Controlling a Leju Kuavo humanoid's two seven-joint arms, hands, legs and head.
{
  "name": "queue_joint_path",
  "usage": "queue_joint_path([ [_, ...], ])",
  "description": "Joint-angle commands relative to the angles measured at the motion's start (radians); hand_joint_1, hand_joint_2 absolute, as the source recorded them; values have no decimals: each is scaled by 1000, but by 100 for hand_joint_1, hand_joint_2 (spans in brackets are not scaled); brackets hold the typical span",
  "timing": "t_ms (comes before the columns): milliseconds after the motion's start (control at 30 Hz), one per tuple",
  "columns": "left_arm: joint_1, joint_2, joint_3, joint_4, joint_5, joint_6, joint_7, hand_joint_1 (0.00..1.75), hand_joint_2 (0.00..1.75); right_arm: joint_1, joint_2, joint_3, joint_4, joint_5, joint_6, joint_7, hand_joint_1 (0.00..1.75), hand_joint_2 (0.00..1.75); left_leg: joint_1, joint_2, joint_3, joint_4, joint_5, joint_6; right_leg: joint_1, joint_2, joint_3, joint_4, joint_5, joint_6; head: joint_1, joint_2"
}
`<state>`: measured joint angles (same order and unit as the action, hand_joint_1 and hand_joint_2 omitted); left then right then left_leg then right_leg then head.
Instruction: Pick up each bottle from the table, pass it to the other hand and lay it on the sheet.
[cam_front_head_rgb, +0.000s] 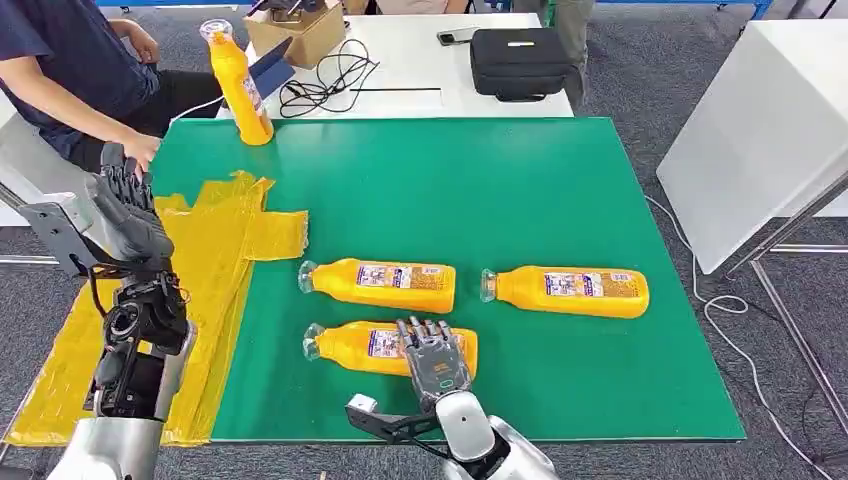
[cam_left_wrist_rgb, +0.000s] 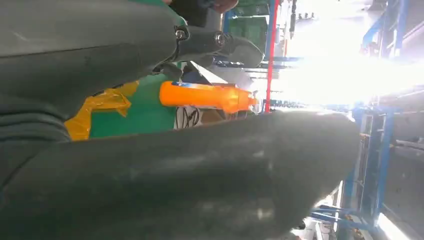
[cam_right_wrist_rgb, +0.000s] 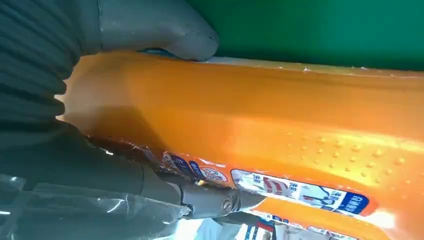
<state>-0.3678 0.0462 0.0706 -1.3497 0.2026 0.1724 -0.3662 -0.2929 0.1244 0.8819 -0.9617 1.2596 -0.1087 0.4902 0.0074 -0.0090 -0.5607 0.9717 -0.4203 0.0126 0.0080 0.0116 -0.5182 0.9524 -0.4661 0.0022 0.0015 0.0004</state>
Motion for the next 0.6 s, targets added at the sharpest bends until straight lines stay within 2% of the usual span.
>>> queue_joint_path([
  [33,22,-2,43,9,2,-2,3,0,0,32,-38,-50,114,1,22,-3,175,175,0,-1,4,-3,0,0,0,-3,6,-4,0,2,0,0],
  [267,36,-1,53,2,5,-2,0,0,0,27,-37,-52,115,2,25,-4,175,175,0,-2,6,-2,0,0,0,-4,7,-3,0,2,0,0],
  [400,23,-14,54,10,3,-14,-2,0,0,36,-29,-106,90,-80,26,-69,175,175,0,-3,6,-2,1,0,0,-5,7,-3,0,2,0,0],
  [567,20,-15,54,12,2,-14,-2,0,0,37,-32,-108,72,-85,36,-71,175,175,0,-3,8,-1,0,0,0,-5,9,-3,0,2,0,0],
  [600,5,-17,49,28,-1,-26,5,0,0,55,-27,-171,22,-253,77,-166,175,175,0,-3,8,-1,0,0,0,-5,10,-3,0,2,0,0],
])
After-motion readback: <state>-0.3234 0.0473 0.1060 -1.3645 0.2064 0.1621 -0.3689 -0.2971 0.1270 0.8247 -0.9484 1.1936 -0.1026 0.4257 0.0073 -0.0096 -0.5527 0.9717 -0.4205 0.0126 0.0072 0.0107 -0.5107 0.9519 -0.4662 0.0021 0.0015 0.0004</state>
